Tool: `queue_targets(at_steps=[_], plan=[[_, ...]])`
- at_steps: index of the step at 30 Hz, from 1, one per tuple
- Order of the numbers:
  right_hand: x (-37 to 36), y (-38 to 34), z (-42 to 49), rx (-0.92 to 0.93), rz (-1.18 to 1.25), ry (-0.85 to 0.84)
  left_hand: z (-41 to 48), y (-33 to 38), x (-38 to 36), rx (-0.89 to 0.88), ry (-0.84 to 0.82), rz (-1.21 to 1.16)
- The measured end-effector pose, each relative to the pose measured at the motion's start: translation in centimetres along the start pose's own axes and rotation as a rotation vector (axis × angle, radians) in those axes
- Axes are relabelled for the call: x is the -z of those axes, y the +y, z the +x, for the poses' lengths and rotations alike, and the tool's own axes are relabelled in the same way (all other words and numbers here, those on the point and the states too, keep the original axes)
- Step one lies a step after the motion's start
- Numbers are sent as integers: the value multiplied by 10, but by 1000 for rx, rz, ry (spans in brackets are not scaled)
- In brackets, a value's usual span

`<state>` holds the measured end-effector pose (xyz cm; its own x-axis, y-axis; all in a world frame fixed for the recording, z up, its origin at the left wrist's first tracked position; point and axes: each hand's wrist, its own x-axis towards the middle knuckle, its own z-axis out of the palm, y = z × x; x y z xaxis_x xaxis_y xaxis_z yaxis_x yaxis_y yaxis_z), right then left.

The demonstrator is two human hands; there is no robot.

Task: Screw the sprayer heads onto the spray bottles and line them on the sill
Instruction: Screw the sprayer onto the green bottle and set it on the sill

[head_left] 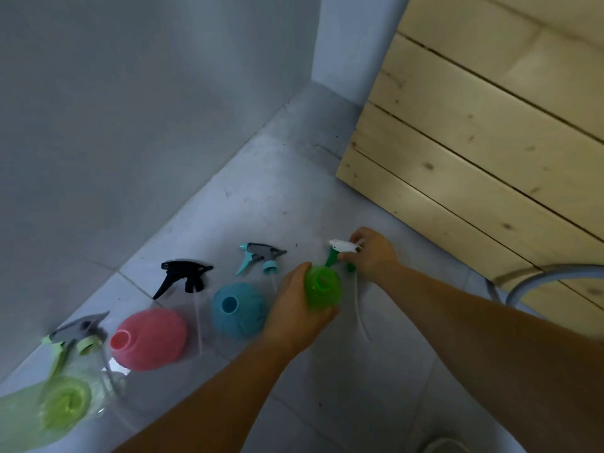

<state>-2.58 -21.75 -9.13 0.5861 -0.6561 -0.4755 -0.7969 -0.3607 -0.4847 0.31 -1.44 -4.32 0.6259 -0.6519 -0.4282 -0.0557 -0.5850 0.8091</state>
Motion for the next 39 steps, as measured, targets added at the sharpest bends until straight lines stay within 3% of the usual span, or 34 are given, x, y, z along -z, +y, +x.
queue_targets(at_steps=[6,13,22,26,33,39], plan=[[34,-20,-27,50,208,-9,-20,21,14,-28,-22,-38],[124,-102,-81,260,229,23,-57,77,59,-107,10,-29],[234,-203,-241,593,381,243,-157,161,164,-303,114,-44],[273,-233,-323,699,639,325,-207,183,200,-347,120,-64],[296,-255,-417,852,940,375,-269,180,212,-377,174,-93],[277,-257,-440,914,912,385,-293,170,211,-377,162,-127]])
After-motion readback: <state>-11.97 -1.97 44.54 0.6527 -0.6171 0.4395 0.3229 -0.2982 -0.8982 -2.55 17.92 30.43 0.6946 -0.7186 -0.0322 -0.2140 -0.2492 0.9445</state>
